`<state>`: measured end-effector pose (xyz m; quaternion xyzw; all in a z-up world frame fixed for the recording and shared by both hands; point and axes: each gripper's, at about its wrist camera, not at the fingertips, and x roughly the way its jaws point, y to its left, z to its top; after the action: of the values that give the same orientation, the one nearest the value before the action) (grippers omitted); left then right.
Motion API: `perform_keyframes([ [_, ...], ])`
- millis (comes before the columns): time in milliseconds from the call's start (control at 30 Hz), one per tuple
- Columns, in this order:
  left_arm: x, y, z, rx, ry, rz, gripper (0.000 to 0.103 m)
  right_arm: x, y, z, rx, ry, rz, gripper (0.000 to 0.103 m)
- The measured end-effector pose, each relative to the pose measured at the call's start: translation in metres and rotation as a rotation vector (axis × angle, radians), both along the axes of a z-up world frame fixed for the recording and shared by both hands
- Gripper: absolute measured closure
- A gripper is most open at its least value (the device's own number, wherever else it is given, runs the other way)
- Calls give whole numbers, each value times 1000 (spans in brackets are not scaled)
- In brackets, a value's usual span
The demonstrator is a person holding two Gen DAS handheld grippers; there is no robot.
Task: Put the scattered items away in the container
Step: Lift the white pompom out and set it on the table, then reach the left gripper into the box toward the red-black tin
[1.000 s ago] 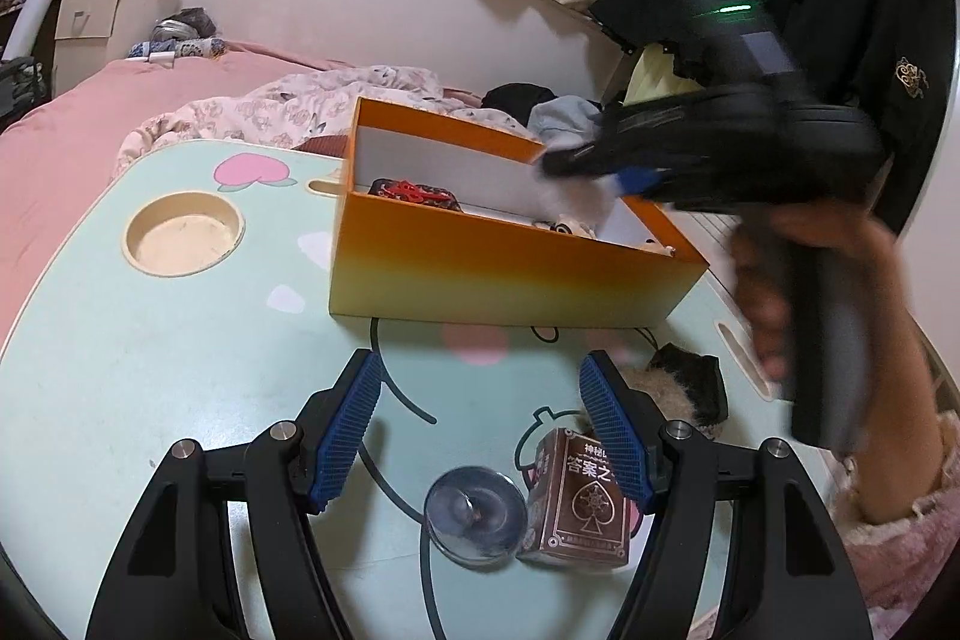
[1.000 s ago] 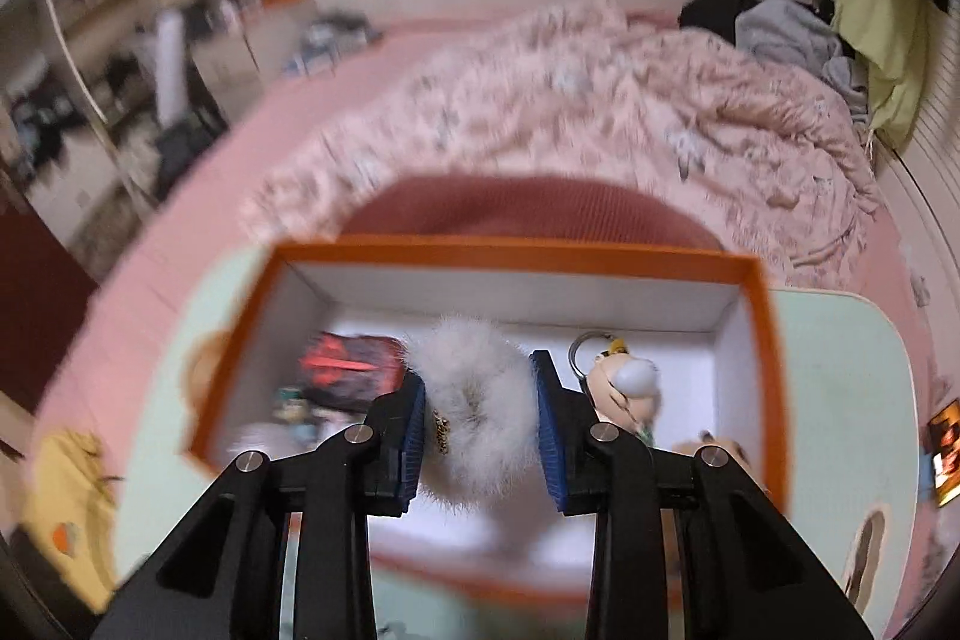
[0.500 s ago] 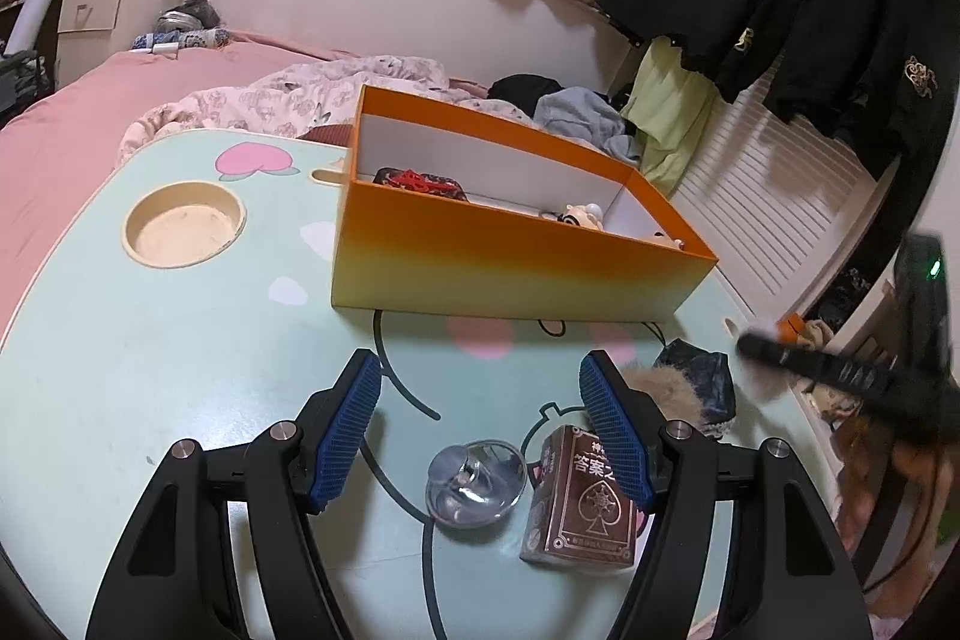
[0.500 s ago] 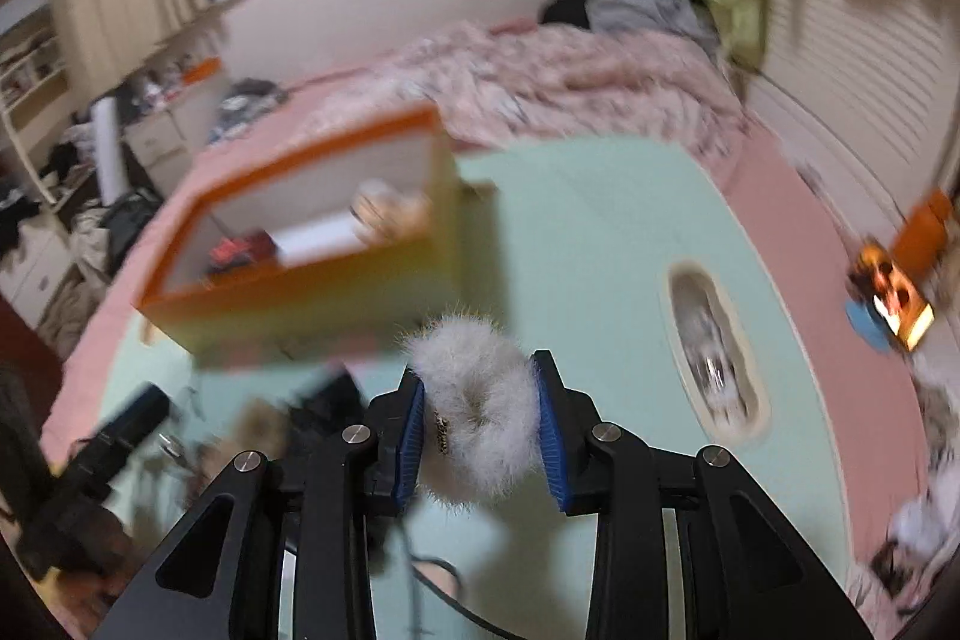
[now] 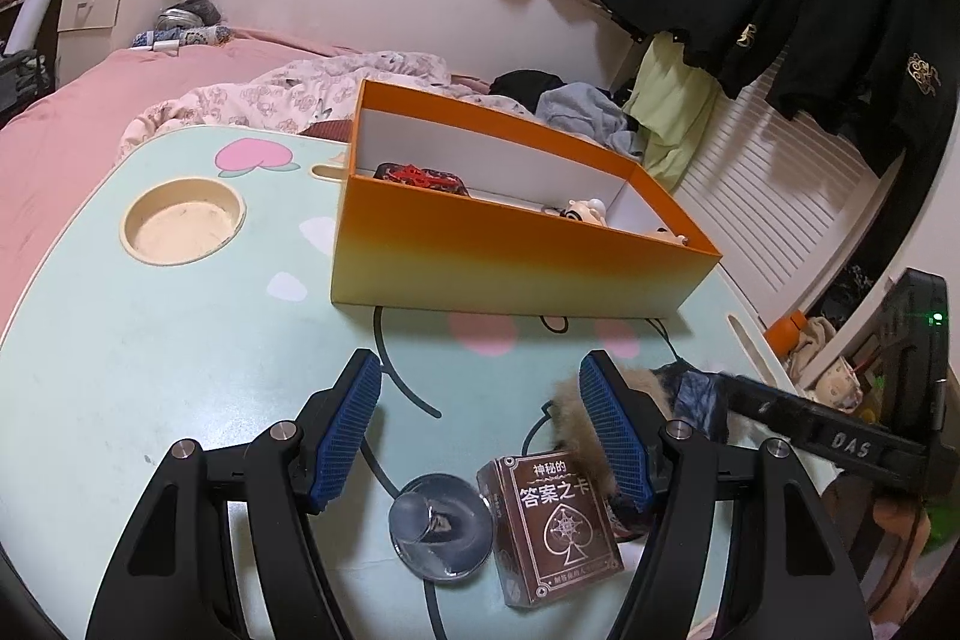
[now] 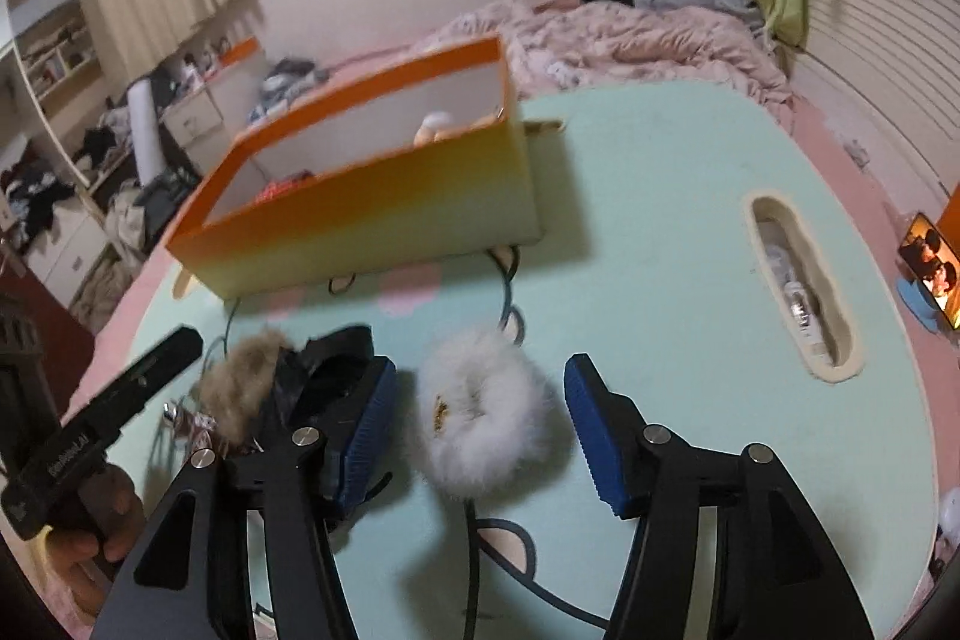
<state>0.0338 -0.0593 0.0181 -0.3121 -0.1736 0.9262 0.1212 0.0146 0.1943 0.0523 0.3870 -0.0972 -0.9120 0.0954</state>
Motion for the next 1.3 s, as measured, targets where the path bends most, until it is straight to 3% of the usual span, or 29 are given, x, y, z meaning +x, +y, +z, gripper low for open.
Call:
perform_keyframes([
  [133,-2,-4,6,19,15,-13,34,19,-1,13,23,93,-45,45],
  [200,-10,-7,24,24,6,-24,34,23,-6,18,42,121,-43,45],
  [333,-54,-2,83,-162,-101,6,34,24,-13,19,53,120,-13,44],
  [400,-90,11,96,-252,-224,-56,34,23,-13,17,49,111,-1,44],
  [433,-109,18,96,-279,-292,-93,35,23,-13,16,44,108,2,44],
  [500,-139,29,91,-330,-392,-106,51,23,-10,15,33,106,4,44],
  [667,-187,44,63,-411,-569,-36,53,26,-1,13,1,105,2,44],
  [867,-200,57,47,-559,-599,49,53,28,5,12,-43,102,0,43],
  [1033,-214,57,37,-561,-654,69,50,26,7,11,-63,93,5,43],
  [1133,-222,58,30,-558,-698,61,36,26,9,11,-73,91,5,43],
  [1300,-224,64,28,-569,-668,61,33,25,12,9,-90,86,4,43],
])
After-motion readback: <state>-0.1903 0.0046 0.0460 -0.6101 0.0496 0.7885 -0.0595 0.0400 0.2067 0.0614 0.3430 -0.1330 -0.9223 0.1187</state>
